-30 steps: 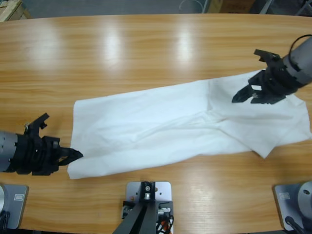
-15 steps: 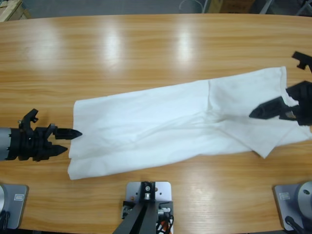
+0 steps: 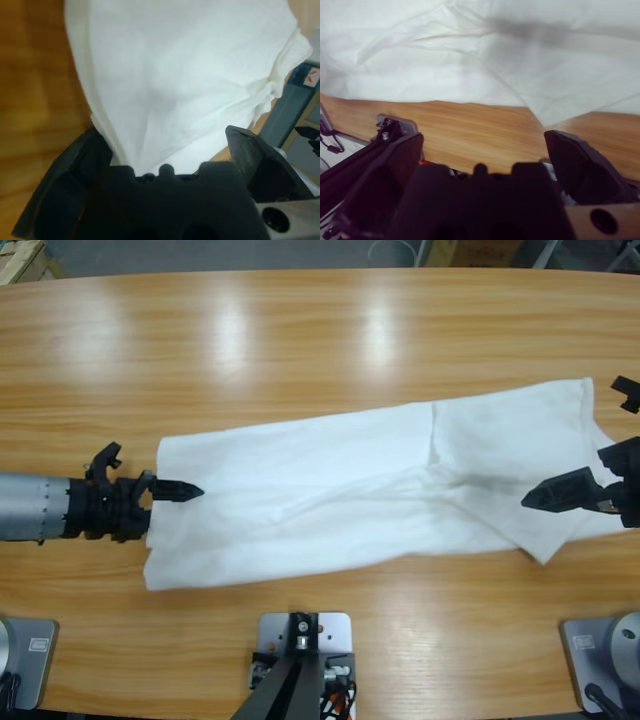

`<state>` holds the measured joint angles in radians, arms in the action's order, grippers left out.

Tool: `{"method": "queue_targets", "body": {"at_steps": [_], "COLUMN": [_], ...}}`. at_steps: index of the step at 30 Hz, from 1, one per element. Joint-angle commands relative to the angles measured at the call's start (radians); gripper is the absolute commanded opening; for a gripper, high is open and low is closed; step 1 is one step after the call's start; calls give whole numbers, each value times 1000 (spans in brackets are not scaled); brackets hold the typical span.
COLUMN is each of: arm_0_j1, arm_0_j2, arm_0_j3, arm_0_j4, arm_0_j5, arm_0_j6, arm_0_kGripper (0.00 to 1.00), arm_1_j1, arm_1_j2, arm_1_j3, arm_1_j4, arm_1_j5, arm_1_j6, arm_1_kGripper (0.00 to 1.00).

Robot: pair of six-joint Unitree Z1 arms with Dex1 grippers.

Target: Fold clothes

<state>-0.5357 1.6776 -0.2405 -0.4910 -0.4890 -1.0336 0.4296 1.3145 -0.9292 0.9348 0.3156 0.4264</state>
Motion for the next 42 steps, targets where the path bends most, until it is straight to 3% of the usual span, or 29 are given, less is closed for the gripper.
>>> {"method": "queue_targets", "body": {"at_steps": [1,9,15,20,26,29,32,42], "arm_0_j1": [8,30,188,248,260,251,297,423], "arm_0_j2": [322,354,227,156,-29,-199,-264,-276], "arm_0_j3": [126,161,190,160,9,-180,-375,-571], "arm_0_j4": [-253,-353,-312,-193,139,534,897,1202], "arm_0_j5": [-60,-61,-88,-65,-25,55,167,294], "arm_0_j6": [86,240,330,352,410,446,509,562], "arm_0_kGripper": [0,0,0,0,0,0,0,0], "arm_1_j1": [9,9,9,9,9,9,9,9], "arm_1_j2": [-4,7,16,29,34,39,47,47], "arm_1_j3": [33,84,88,87,96,96,98,125], "arm_1_j4": [-27,-63,-72,-82,-90,-102,-114,-140], "arm_1_j5": [10,11,11,14,15,16,17,19], "arm_1_j6": [22,22,22,22,23,30,32,40], "arm_1_kGripper": [1000,1000,1000,1000,1000,1000,1000,1000]}}
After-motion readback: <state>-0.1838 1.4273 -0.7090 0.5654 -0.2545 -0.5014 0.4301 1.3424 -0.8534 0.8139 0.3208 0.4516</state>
